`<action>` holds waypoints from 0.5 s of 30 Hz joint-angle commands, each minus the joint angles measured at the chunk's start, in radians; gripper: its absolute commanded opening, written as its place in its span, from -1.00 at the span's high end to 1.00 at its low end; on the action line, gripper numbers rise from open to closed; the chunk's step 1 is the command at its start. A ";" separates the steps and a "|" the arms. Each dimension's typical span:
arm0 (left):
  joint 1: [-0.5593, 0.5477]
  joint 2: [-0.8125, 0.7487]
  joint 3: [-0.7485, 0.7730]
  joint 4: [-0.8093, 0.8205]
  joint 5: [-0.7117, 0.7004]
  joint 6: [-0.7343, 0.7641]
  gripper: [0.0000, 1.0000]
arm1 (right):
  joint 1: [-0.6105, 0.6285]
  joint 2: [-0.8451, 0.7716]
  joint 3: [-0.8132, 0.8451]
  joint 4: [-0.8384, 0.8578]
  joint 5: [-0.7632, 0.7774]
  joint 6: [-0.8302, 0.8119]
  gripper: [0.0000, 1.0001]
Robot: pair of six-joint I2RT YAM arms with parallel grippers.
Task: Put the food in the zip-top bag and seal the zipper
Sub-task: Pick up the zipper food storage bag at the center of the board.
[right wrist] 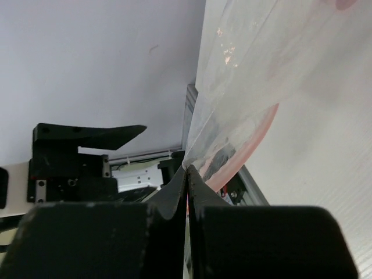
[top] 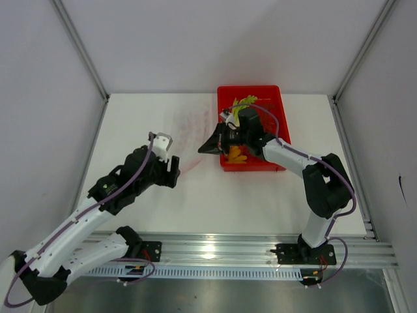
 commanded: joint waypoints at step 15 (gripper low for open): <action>-0.225 0.178 -0.149 0.416 -0.565 0.057 -0.26 | -0.036 0.026 -0.052 0.257 -0.125 0.244 1.00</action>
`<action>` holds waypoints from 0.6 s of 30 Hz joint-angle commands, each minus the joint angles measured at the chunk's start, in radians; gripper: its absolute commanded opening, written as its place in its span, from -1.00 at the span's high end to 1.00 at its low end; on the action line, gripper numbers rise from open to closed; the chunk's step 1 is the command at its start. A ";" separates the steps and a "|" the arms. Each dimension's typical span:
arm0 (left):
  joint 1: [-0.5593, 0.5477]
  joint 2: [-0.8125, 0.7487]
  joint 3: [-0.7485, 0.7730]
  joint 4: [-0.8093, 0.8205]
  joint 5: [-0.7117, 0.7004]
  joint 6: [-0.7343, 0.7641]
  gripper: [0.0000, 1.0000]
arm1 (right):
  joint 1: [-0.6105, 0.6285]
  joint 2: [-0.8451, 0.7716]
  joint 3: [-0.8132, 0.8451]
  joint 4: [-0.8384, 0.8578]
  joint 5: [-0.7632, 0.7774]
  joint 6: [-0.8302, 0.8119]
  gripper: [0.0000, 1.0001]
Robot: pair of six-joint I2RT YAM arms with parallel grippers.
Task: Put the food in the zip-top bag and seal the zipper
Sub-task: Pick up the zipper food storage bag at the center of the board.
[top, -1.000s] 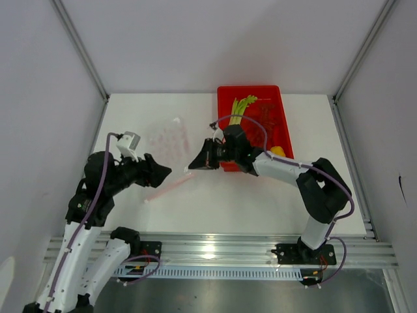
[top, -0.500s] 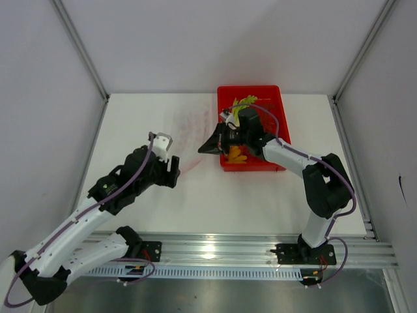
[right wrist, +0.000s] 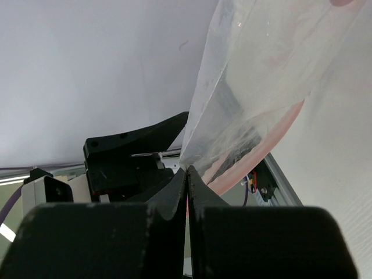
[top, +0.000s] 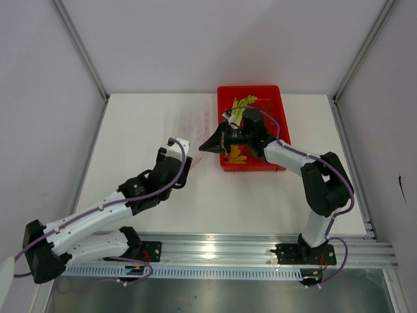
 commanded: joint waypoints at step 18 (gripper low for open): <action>-0.012 0.078 -0.148 0.297 -0.046 0.043 -0.38 | 0.001 0.015 -0.026 0.179 -0.044 0.139 1.00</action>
